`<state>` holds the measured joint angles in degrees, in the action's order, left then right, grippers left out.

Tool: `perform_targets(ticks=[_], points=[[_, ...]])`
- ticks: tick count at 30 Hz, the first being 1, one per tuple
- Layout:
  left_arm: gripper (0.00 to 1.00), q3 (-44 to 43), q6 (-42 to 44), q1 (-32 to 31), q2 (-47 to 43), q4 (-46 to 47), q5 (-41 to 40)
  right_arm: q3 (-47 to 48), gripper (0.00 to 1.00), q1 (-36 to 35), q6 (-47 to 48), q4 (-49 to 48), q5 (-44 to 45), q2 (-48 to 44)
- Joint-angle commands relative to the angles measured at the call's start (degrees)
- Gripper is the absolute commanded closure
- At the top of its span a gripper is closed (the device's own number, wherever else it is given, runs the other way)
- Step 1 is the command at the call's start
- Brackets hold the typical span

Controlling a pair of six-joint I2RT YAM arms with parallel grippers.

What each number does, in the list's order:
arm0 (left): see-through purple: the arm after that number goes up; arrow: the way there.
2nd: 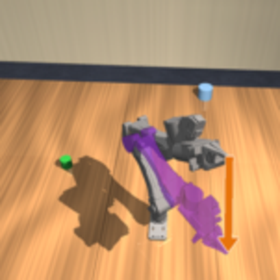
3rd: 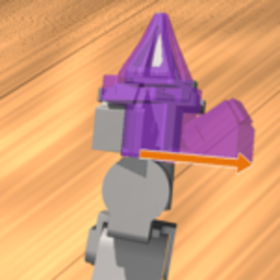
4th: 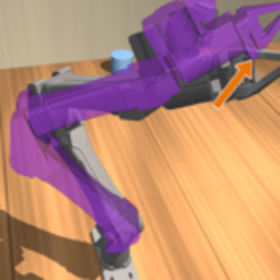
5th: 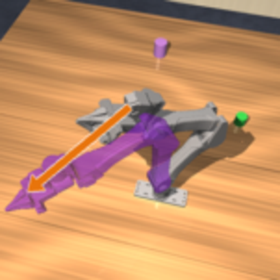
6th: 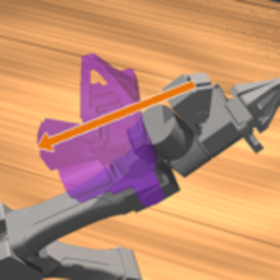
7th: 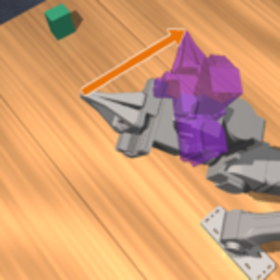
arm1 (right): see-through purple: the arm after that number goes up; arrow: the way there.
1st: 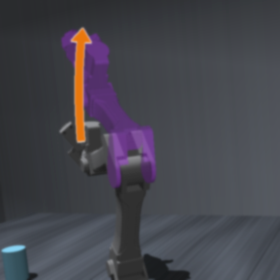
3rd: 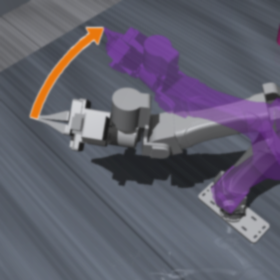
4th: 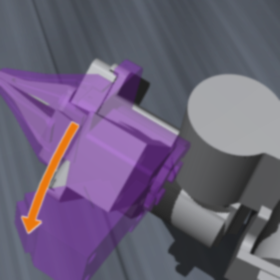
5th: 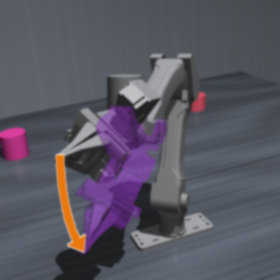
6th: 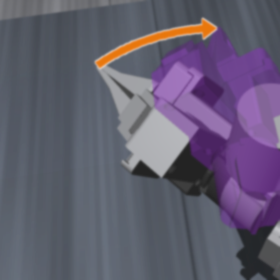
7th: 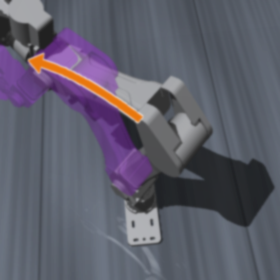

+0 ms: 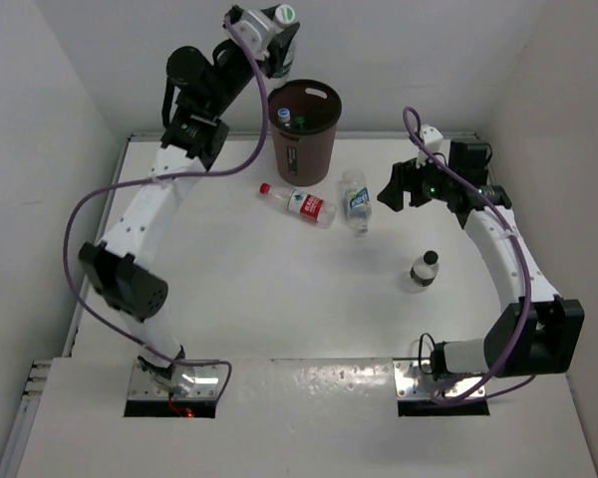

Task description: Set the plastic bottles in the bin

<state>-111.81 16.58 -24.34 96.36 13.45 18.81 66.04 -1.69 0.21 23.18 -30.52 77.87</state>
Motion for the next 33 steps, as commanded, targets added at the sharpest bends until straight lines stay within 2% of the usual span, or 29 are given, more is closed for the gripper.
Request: perform_targets(ticks=[1,4,6,11,15,18,20,21,22,23,24,28,29,33], points=[[1.0,-6.6,-25.0,4.2,12.1,17.9,0.4,-0.8,0.24,-0.7,0.1,-1.5,-1.2,-0.6],[1.0,-11.8,-33.2,5.5,19.8,24.3,0.6,-1.5,0.24,-0.7,0.4,-0.2,-0.3,-1.4],[1.0,-15.2,-34.7,5.5,23.1,24.9,-0.6,-2.1,0.24,-0.7,0.7,0.3,0.0,-1.8],[1.0,-16.6,-37.2,6.6,28.8,24.9,-1.3,-2.0,0.24,-1.0,0.9,1.2,1.0,-1.4],[1.0,-12.0,-41.3,7.7,28.8,22.8,1.9,-1.1,0.24,-1.4,1.1,1.5,1.2,-0.4],[0.97,-4.7,-42.5,7.7,25.0,21.7,3.2,0.0,0.24,-2.3,2.1,0.3,1.8,1.4],[0.85,0.3,-42.5,7.7,22.2,21.7,4.3,1.6,0.24,-4.2,4.1,0.3,2.0,4.0],[0.54,0.9,-42.5,8.2,21.6,19.5,4.3,3.0,0.24,-5.2,5.4,0.1,3.1,4.9],[0.3,0.9,-42.5,8.3,21.6,17.9,4.3,3.8,0.24,-6.6,6.9,0.3,3.2,6.6],[0.09,-0.2,-42.0,8.3,21.0,14.4,3.6,5.5,0.24,-8.0,7.6,0.5,3.9,8.4],[0.0,-1.1,-42.0,8.8,20.3,12.8,3.1,7.4,0.24,-8.8,9.5,0.5,4.2,9.5],[0.0,-1.7,-41.5,11.5,15.5,12.0,1.7,16.2,0.24,-14.9,14.8,3.4,10.4,16.9],[0.0,-1.7,-41.5,13.1,14.2,12.0,1.7,17.4,0.24,-18.4,16.4,3.6,11.5,19.0],[0.0,1.2,-40.9,17.6,6.8,10.0,1.7,24.1,0.26,-24.4,18.6,4.7,20.5,26.6]])
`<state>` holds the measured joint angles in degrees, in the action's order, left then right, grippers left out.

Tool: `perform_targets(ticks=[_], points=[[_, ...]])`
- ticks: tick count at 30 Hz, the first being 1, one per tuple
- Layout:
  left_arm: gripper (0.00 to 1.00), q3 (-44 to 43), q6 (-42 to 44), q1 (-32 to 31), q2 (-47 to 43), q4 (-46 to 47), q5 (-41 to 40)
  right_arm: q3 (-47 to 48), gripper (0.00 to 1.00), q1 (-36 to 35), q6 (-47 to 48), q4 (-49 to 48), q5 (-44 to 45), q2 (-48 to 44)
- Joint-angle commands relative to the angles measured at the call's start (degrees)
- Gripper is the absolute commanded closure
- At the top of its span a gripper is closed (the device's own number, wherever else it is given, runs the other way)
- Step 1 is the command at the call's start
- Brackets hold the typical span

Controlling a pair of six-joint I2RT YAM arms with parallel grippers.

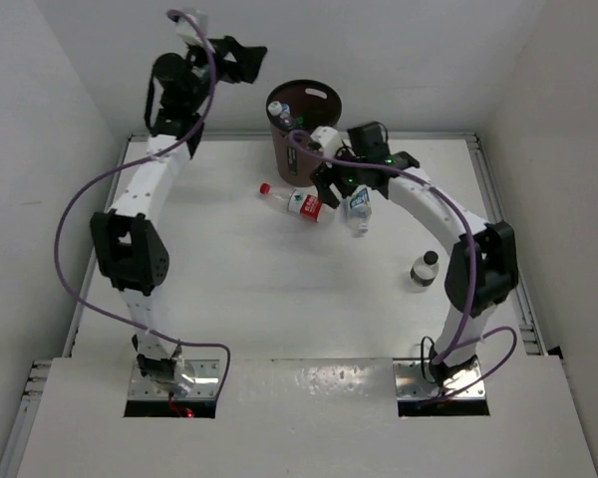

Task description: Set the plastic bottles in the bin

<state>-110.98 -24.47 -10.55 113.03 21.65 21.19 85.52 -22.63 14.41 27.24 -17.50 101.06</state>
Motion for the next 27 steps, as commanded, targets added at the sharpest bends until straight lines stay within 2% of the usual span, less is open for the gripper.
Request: perform_targets(ticks=[1,6,10,12,13,17,22,27], points=[[0.0,2.9,0.1,4.7,-13.5,1.8,-0.2,6.4,0.27,-6.1,5.2,1.7,8.6,4.6],[0.0,13.8,2.7,10.3,-24.7,1.3,1.7,13.6,0.28,-12.1,6.8,4.4,16.6,15.0],[0.0,22.7,5.9,12.2,-33.5,1.3,2.4,24.9,0.3,-14.9,6.4,8.6,20.8,24.4],[0.0,26.7,8.8,13.0,-37.9,1.3,3.0,26.5,0.32,-16.2,7.3,8.0,22.8,26.5],[0.0,27.9,9.3,13.0,-39.3,2.1,2.3,27.7,0.33,-16.5,7.6,6.8,26.6,29.4],[0.0,32.7,10.0,15.2,-43.5,3.7,1.7,32.8,0.34,-17.4,8.0,4.2,31.4,34.4],[0.0,35.8,10.0,17.3,-45.4,3.0,1.7,32.5,0.34,-19.2,11.2,-5.0,36.2,36.2],[0.0,38.6,8.6,17.8,-45.9,3.5,2.3,35.2,0.32,-19.9,13.9,-9.2,37.9,39.6]])
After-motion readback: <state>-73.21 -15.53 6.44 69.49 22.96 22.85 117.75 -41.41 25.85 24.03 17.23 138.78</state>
